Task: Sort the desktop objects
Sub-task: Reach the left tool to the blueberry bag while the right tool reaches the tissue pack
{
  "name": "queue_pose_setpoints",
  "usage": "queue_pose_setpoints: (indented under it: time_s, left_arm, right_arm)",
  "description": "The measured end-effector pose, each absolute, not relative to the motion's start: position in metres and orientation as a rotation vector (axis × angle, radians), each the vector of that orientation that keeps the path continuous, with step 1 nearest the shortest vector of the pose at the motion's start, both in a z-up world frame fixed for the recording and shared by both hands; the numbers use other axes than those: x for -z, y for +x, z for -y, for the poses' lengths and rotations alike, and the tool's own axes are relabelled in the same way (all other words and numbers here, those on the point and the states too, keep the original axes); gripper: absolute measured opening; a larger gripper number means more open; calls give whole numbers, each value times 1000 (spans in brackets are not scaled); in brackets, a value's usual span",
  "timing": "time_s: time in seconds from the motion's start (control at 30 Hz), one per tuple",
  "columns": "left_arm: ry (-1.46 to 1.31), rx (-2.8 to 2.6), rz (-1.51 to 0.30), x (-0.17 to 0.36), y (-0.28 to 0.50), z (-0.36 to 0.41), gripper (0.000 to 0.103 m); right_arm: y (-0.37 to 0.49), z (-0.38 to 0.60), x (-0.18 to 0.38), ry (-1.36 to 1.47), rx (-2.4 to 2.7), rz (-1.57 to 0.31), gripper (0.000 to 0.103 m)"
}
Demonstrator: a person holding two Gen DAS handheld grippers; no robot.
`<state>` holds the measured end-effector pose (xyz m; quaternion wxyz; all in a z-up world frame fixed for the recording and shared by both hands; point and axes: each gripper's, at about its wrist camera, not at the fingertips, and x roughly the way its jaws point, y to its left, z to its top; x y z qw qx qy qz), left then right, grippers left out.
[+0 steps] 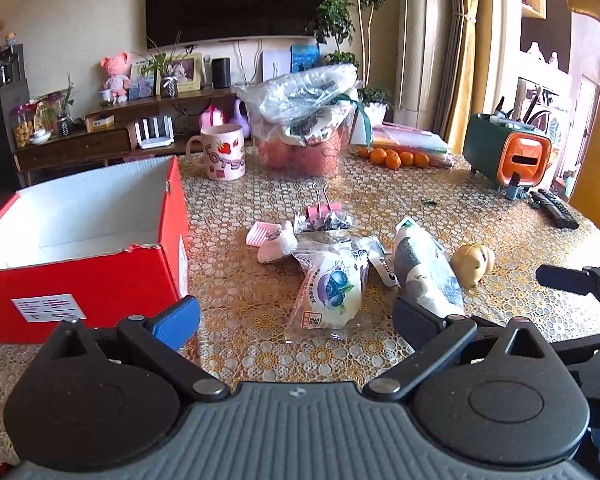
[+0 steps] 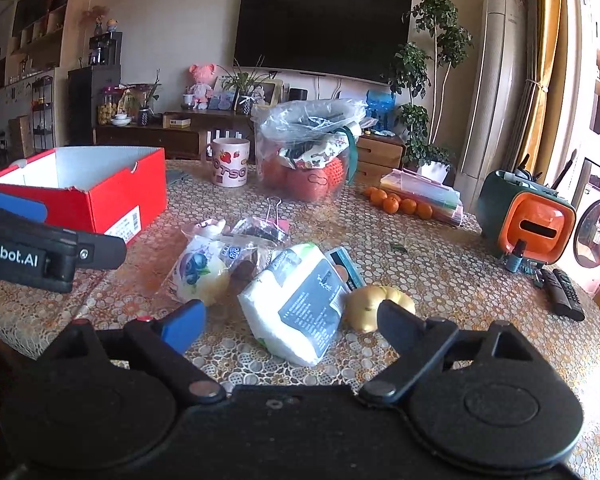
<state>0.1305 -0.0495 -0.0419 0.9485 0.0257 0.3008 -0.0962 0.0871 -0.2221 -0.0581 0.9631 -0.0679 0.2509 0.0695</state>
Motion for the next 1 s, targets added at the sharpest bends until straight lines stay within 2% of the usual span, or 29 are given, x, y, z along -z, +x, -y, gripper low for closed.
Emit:
queue_pose_setpoints:
  time_s: [0.07, 0.57, 1.0]
  left_arm:
    - [60, 206, -626, 50, 141, 53, 103]
    - [114, 244, -699, 88, 196, 79, 103]
    - [112, 279, -727, 105, 225, 89, 102]
  right_arm:
    - [96, 224, 65, -140, -137, -535, 85]
    - [144, 214, 106, -232, -155, -608, 82]
    - [169, 213, 123, -229, -161, -640, 71]
